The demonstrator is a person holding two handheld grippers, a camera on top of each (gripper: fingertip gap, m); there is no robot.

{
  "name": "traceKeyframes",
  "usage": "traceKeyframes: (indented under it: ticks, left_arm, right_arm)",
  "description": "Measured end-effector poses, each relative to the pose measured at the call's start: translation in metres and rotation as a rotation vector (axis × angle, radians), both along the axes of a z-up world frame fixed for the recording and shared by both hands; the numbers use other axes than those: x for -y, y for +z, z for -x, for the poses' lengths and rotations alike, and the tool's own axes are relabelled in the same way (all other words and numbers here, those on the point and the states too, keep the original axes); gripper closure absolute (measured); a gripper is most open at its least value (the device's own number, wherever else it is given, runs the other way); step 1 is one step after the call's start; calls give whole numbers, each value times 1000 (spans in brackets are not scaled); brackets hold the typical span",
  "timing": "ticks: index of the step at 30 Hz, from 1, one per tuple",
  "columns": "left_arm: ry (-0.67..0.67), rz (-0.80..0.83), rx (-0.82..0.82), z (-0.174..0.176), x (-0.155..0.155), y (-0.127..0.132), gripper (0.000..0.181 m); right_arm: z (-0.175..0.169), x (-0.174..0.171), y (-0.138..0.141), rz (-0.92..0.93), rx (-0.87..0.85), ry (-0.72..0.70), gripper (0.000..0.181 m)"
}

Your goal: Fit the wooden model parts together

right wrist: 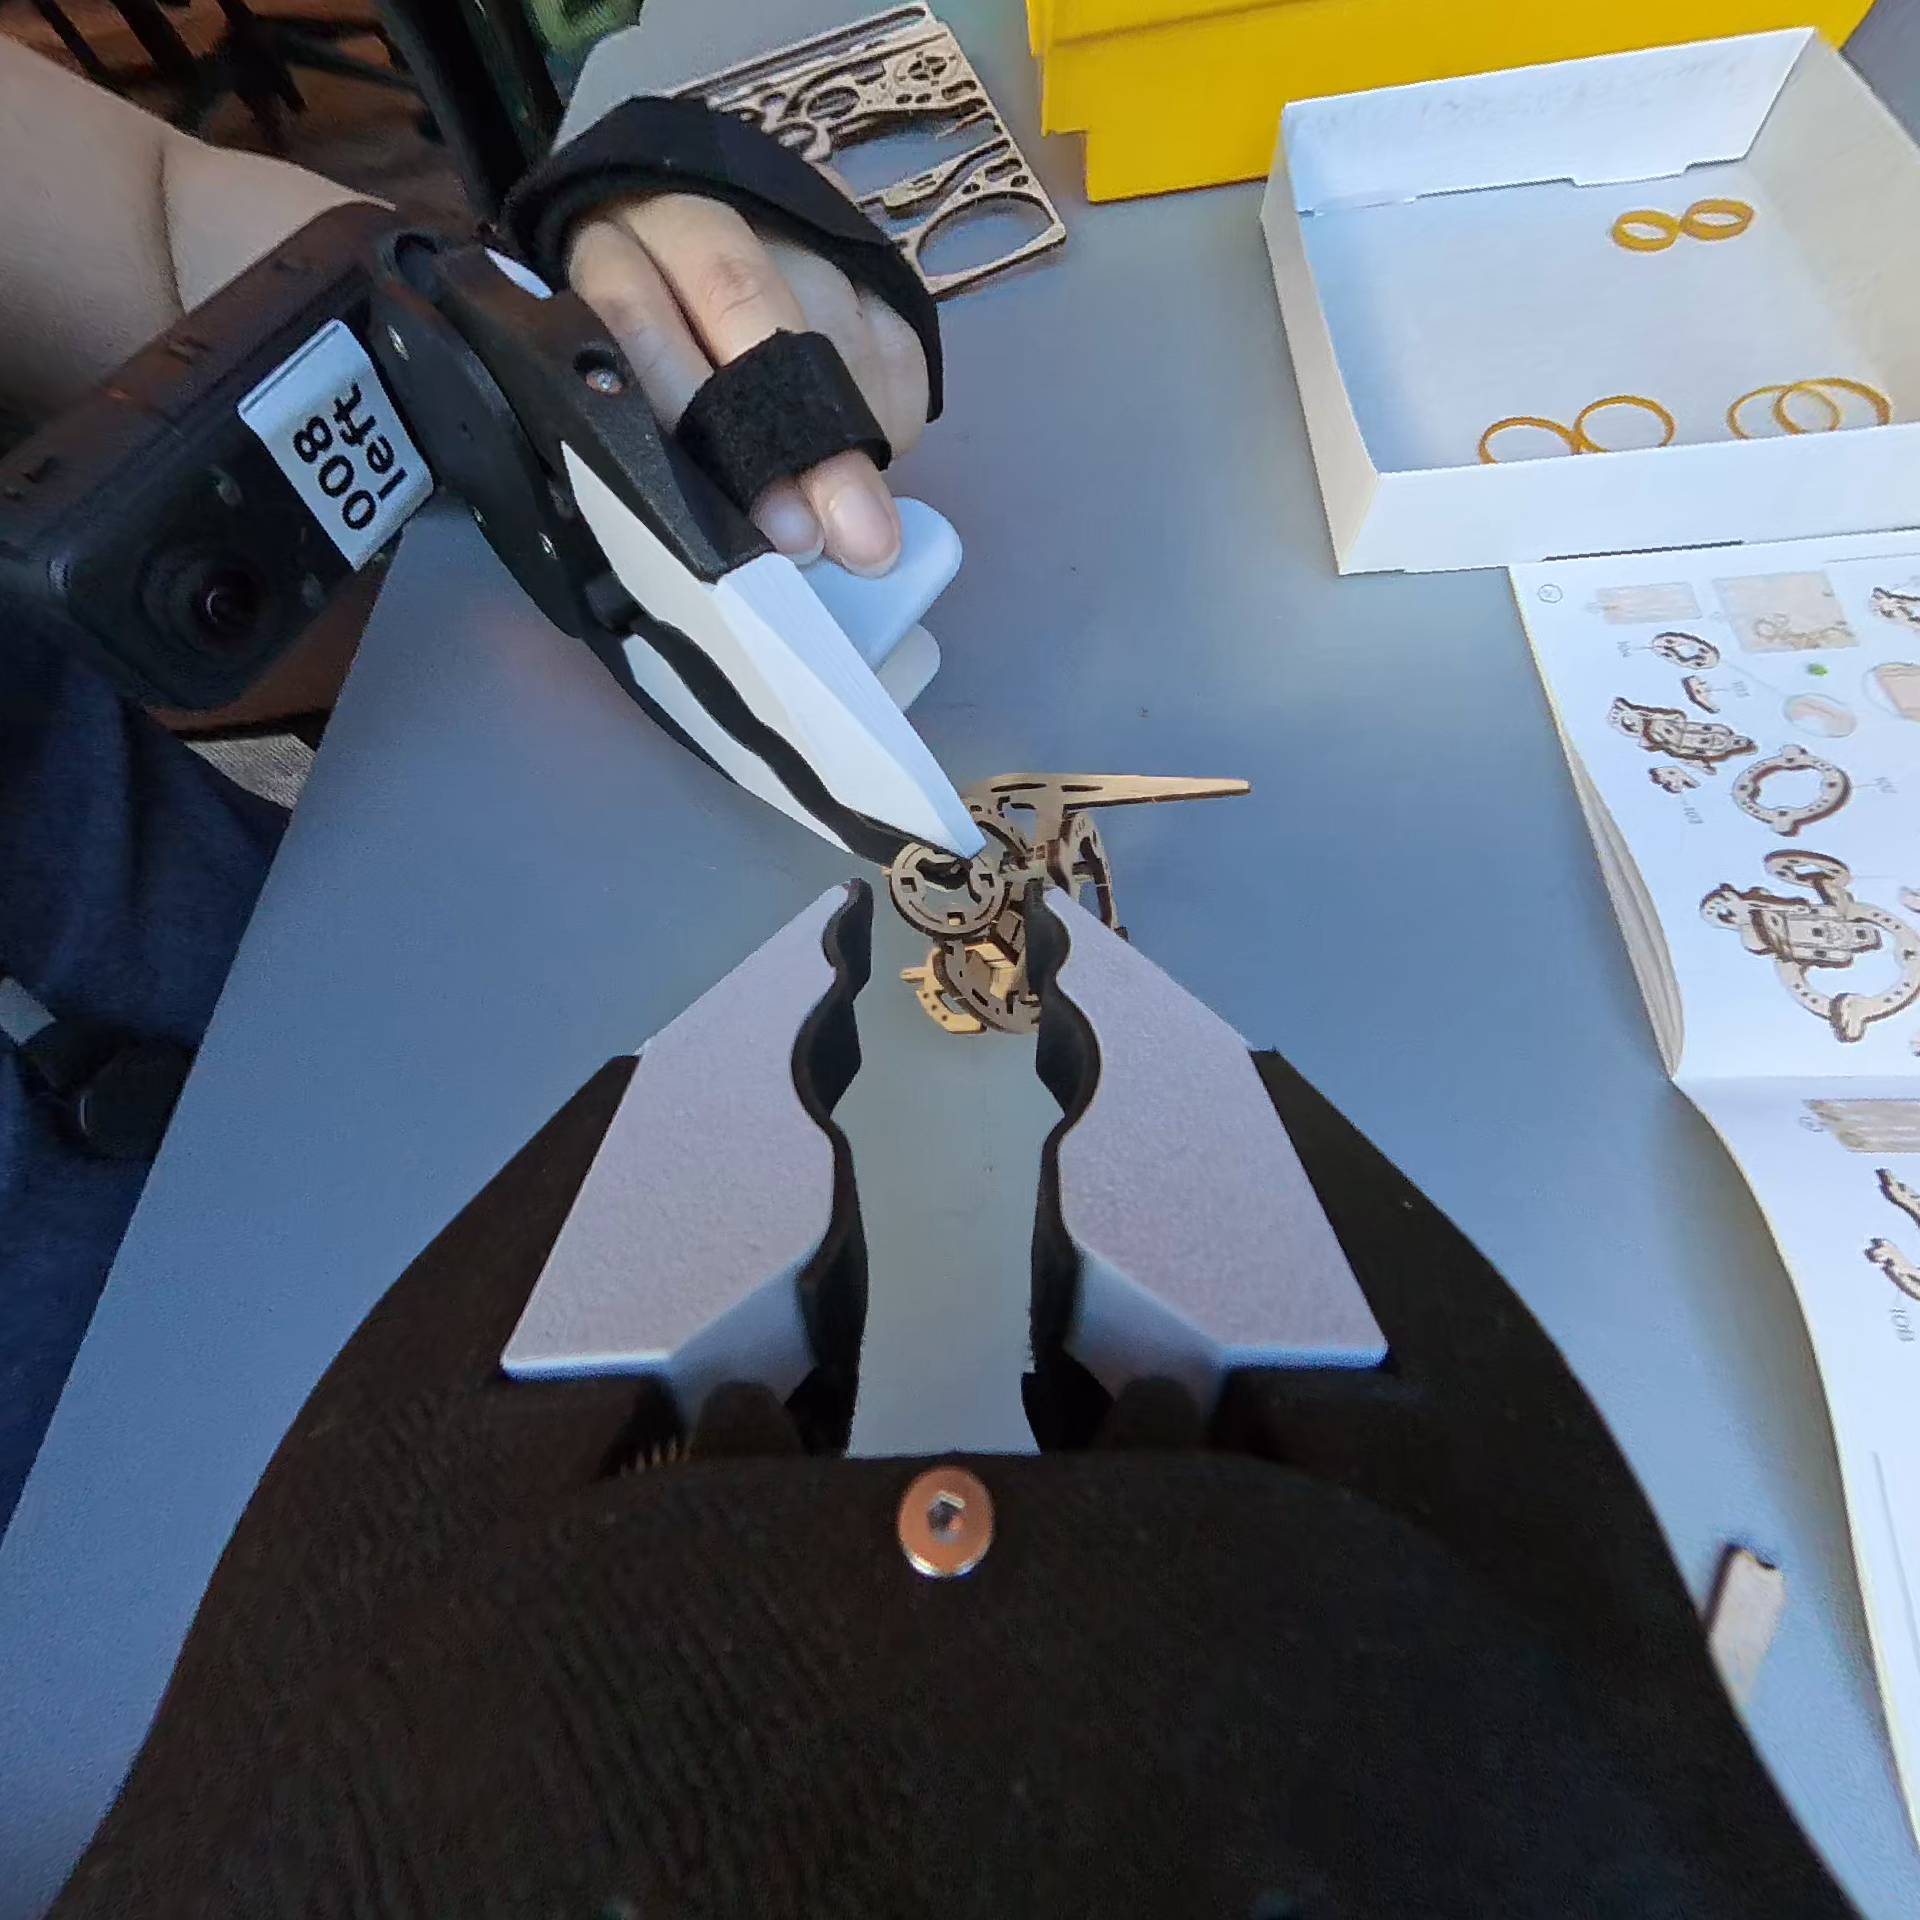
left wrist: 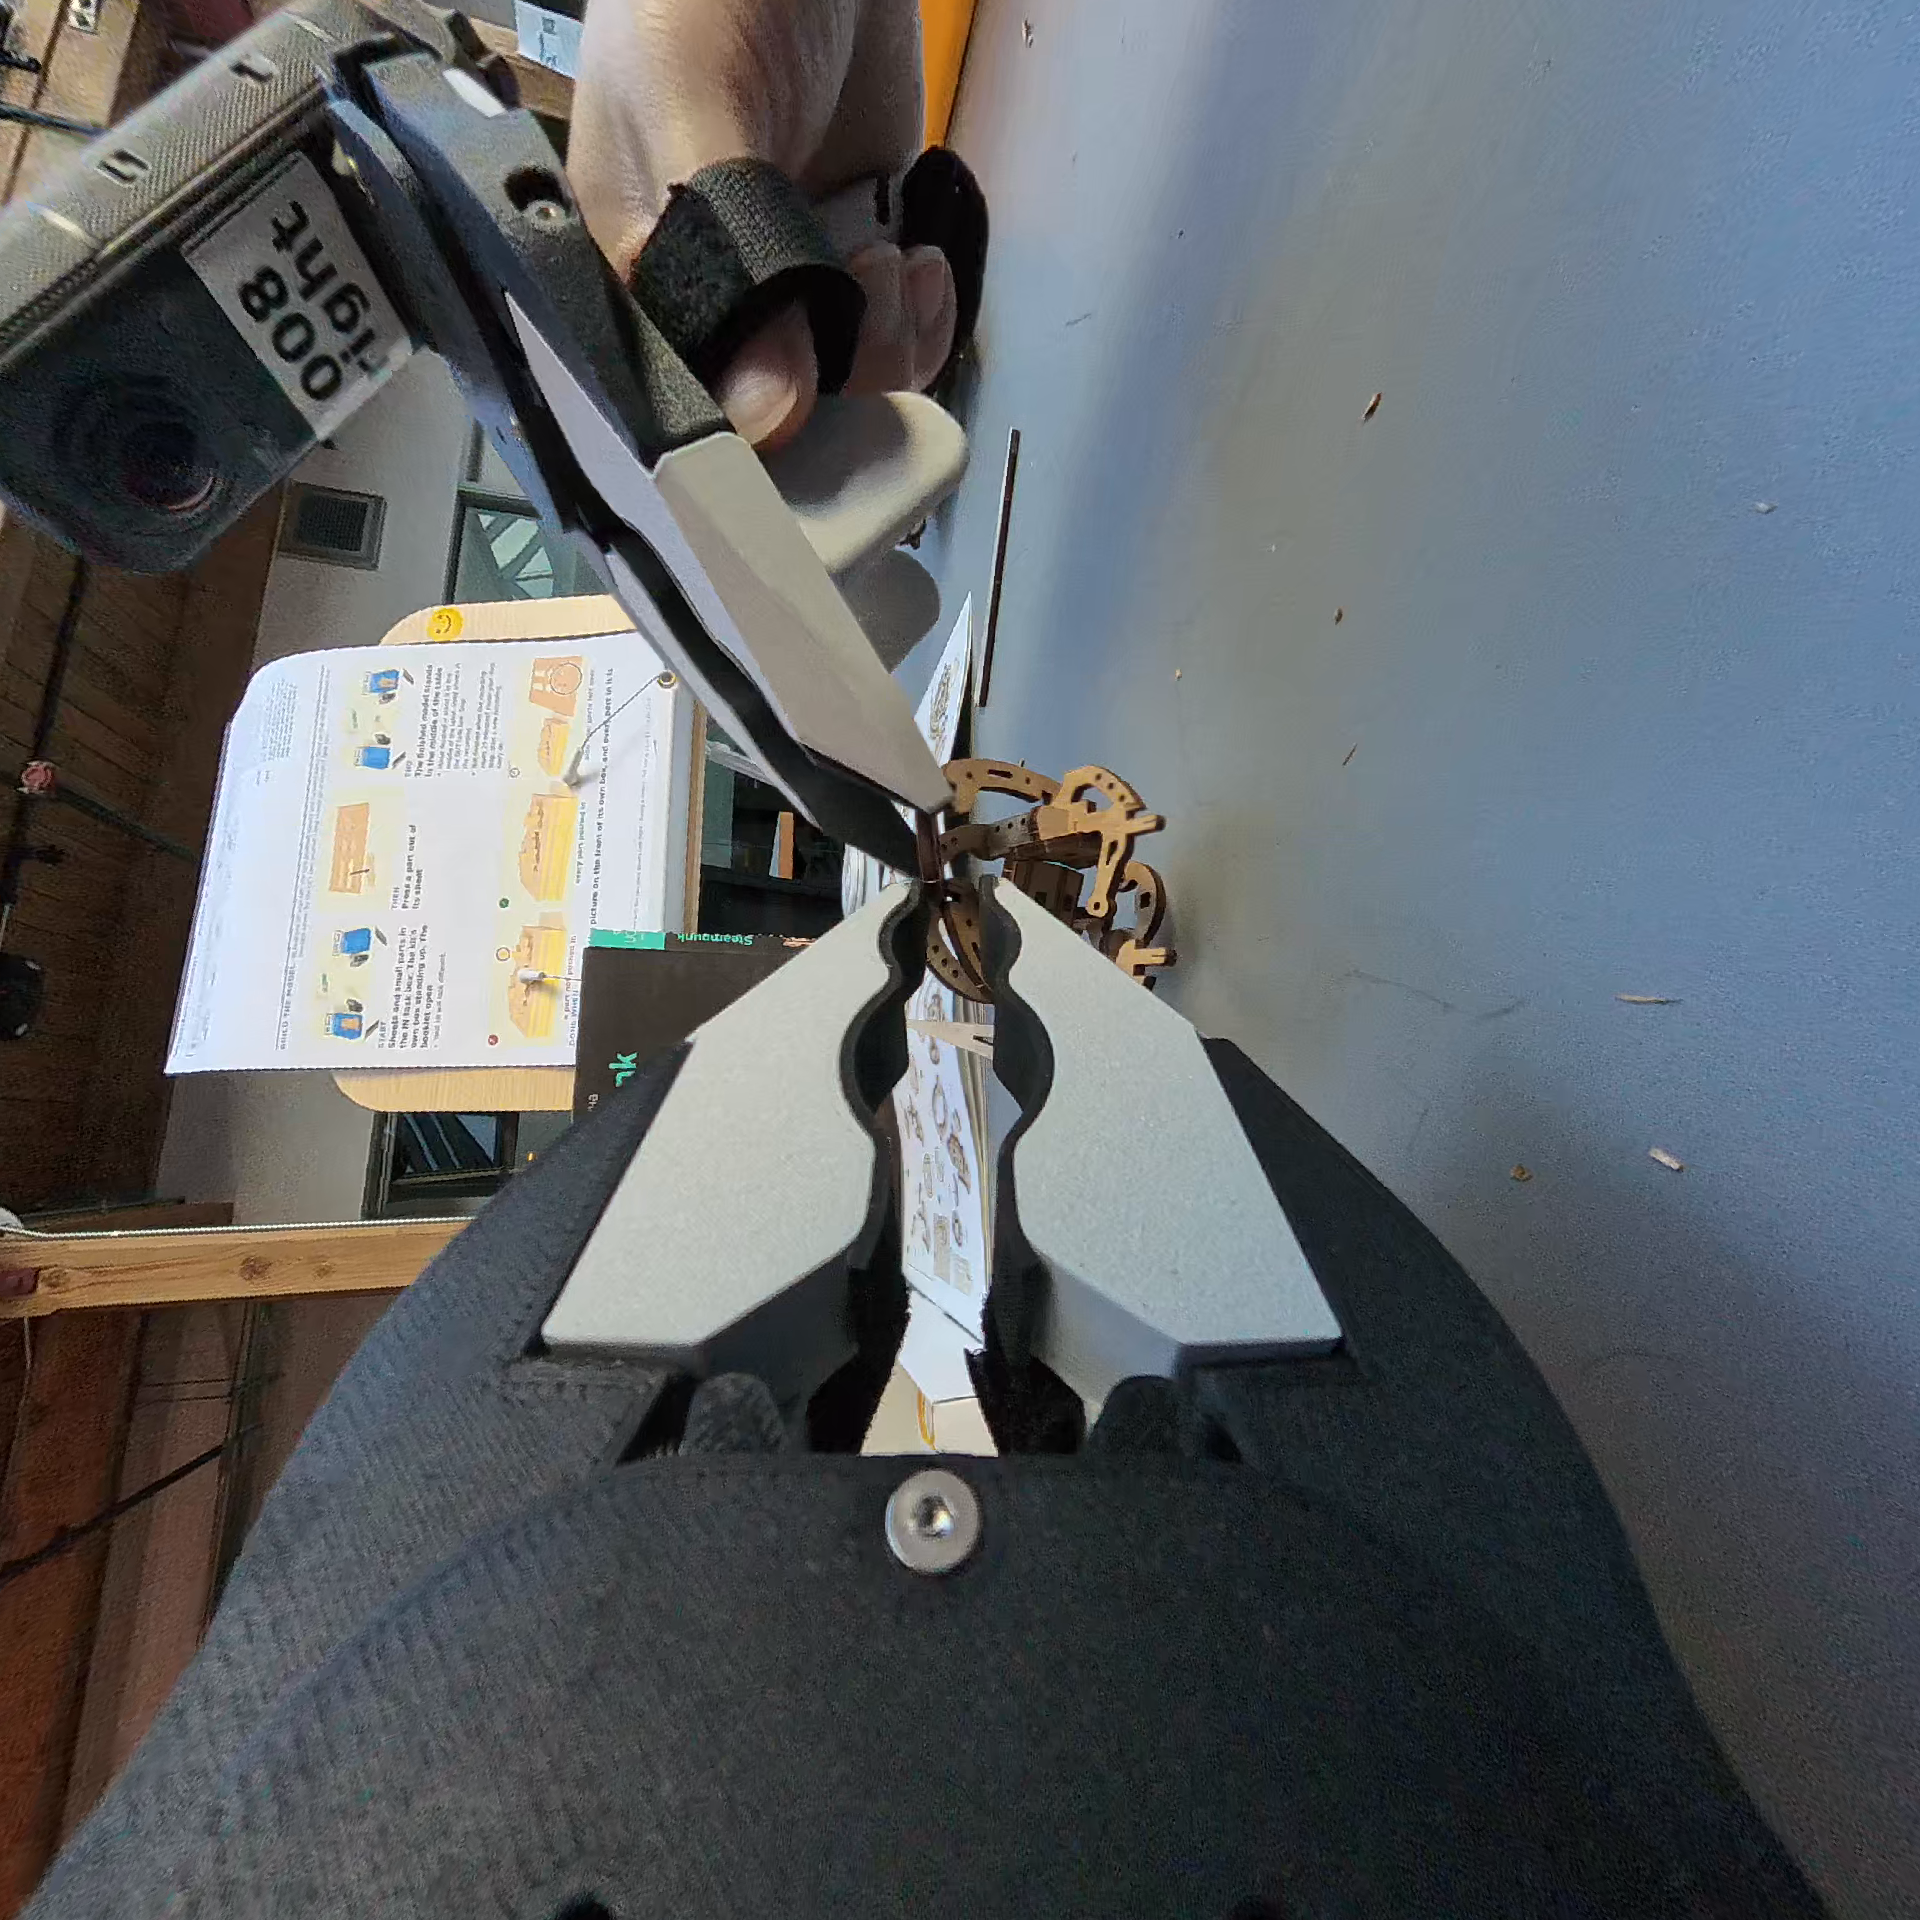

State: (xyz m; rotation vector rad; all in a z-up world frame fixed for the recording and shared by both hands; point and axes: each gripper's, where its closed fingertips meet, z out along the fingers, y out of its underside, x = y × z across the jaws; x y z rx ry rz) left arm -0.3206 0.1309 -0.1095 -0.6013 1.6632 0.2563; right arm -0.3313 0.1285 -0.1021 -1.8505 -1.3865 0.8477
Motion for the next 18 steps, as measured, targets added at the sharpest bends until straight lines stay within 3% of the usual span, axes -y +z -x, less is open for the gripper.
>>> traceKeyframes:
  ticks: [11,18]
  left_arm:
    - [0,4,-2,0,0,-1,174]
    - [-4,163,69,1,0,7,161]
  right_arm:
    - [0,0,-4,104,-20,-21,161]
    - [-3,-4,-2,62,-16,-44,162]
